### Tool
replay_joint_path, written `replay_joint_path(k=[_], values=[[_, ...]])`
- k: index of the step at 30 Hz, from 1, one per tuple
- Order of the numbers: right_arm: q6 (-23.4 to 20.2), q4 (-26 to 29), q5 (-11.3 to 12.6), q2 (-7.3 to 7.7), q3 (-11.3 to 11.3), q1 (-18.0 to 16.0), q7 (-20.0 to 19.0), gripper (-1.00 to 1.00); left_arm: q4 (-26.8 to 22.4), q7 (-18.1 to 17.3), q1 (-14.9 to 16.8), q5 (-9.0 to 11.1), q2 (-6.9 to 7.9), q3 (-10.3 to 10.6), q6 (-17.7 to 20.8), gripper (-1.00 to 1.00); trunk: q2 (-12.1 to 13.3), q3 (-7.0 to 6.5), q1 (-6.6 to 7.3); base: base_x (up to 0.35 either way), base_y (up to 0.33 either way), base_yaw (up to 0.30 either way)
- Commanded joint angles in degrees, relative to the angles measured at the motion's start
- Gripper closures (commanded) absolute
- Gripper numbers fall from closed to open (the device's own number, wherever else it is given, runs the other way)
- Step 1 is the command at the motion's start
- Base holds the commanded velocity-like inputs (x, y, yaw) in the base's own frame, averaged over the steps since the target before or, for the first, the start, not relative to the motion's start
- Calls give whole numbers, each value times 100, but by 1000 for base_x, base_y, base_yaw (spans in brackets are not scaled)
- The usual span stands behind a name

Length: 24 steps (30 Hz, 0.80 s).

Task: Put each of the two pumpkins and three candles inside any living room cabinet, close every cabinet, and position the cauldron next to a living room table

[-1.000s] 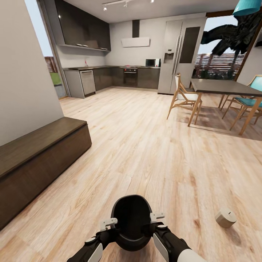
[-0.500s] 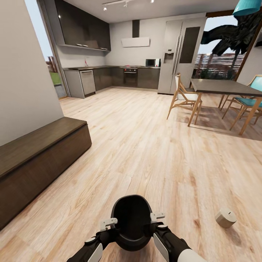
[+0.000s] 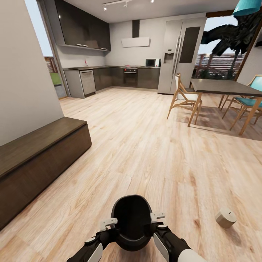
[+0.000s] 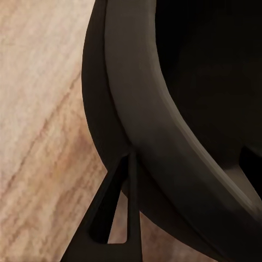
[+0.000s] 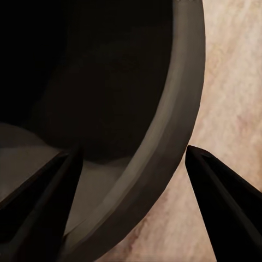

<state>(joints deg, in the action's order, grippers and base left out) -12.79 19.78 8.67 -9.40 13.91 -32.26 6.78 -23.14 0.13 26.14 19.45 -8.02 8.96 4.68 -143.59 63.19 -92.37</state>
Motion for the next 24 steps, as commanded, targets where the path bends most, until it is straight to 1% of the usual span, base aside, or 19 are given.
replay_joint_path(k=[1, 3, 24], values=[[-25, 8, 107, 5, 59, 0, 43, 100, 37, 0, -3, 65, 2, 44, 24, 100, -1, 6, 0, 0, 0, 0], [-23, 8, 108, 5, 59, 0, 43, 100, 37, 2, -3, 67, 2, 44, 24, 100, -1, 6, 0, 0, 0, 0], [-25, 10, 100, 8, 59, 0, 43, 100, 37, -4, -3, 68, 2, 44, 24, 100, 27, -459, 54, 0, 0, 0]])
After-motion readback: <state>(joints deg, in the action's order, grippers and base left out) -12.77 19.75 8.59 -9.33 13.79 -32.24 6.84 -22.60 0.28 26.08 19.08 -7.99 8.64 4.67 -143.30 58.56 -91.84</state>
